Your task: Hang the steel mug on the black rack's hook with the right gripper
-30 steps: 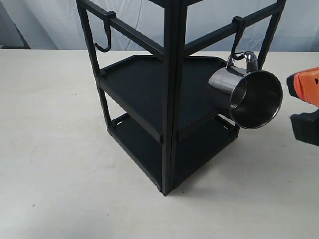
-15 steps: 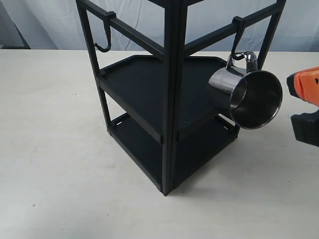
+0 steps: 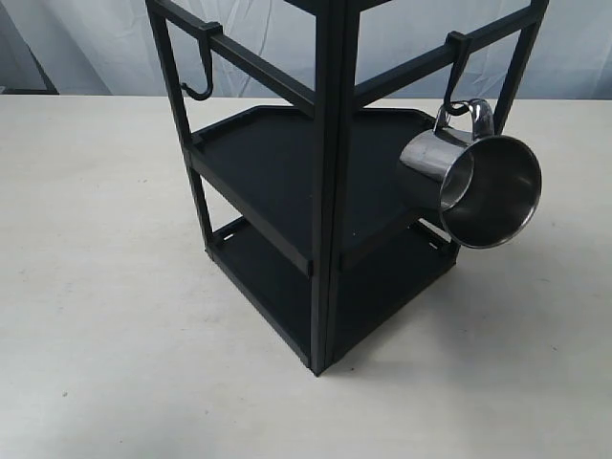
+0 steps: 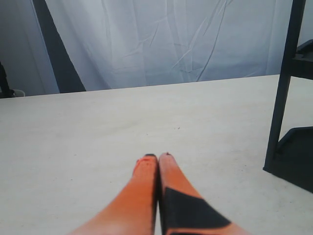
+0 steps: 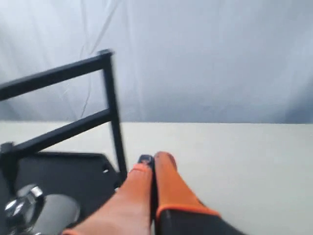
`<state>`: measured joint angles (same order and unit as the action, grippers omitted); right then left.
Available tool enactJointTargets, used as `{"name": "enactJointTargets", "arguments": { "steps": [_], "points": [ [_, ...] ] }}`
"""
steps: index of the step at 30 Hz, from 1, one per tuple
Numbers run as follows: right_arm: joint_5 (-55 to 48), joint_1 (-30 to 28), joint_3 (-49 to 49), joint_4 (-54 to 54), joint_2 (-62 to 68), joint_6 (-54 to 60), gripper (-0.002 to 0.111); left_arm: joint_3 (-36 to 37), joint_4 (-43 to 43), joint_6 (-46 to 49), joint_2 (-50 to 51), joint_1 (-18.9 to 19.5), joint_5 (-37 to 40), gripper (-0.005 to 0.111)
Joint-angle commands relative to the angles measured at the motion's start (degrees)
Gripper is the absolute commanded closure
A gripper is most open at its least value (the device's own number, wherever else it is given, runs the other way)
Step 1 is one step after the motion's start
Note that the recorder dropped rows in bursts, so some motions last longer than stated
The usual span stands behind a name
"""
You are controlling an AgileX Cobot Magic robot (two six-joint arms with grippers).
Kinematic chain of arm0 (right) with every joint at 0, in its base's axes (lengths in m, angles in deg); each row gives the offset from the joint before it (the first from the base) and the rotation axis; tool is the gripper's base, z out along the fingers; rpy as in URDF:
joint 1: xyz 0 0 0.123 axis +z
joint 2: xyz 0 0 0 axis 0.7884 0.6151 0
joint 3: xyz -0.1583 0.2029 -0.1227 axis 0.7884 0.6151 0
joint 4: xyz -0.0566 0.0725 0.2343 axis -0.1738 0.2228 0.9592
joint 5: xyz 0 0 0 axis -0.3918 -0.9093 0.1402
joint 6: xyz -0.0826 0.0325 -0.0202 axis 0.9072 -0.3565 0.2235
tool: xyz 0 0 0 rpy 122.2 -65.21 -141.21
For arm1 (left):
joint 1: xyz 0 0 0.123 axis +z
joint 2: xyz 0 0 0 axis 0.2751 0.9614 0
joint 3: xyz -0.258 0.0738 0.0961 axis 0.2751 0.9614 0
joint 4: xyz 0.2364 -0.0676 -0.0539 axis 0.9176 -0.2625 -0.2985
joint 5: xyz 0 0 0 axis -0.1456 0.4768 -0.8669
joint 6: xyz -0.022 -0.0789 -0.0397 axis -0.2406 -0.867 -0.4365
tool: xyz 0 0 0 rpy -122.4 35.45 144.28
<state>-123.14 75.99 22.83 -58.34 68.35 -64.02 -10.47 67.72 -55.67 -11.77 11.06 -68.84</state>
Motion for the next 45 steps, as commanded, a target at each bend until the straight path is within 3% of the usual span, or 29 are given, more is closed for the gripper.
{"name": "enactJointTargets", "arguments": {
  "steps": [1,5,16,20,25,31,45],
  "points": [
    [4.7,-16.7,7.2,7.0,-6.2,1.7,0.109,0.0,0.0,0.0,-0.2,-0.3,0.0,0.105],
    [3.9,-21.3,11.8,7.3,-8.6,3.0,0.109,0.0,0.0,0.0,-0.2,-0.3,0.0,0.105],
    [6.6,-21.2,20.3,8.1,-11.6,6.2,0.109,0.0,0.0,0.0,-0.2,-0.3,0.0,0.105],
    [14.7,-22.9,26.6,15.7,-16.5,16.2,0.109,0.0,0.0,0.0,-0.2,-0.3,0.0,0.105],
    [17.0,-27.5,32.5,27.4,-22.4,27.6,0.109,0.0,0.0,0.0,-0.2,-0.3,0.0,0.105],
    [14.7,-31.9,35.2,29.1,-26.8,28.0,0.109,0.0,0.0,0.0,-0.2,-0.3,0.0,0.105],
    [13.3,-32.0,43.5,30.5,-32.1,30.9,0.109,0.0,0.0,0.0,-0.2,-0.3,0.0,0.105]
  ]
}}
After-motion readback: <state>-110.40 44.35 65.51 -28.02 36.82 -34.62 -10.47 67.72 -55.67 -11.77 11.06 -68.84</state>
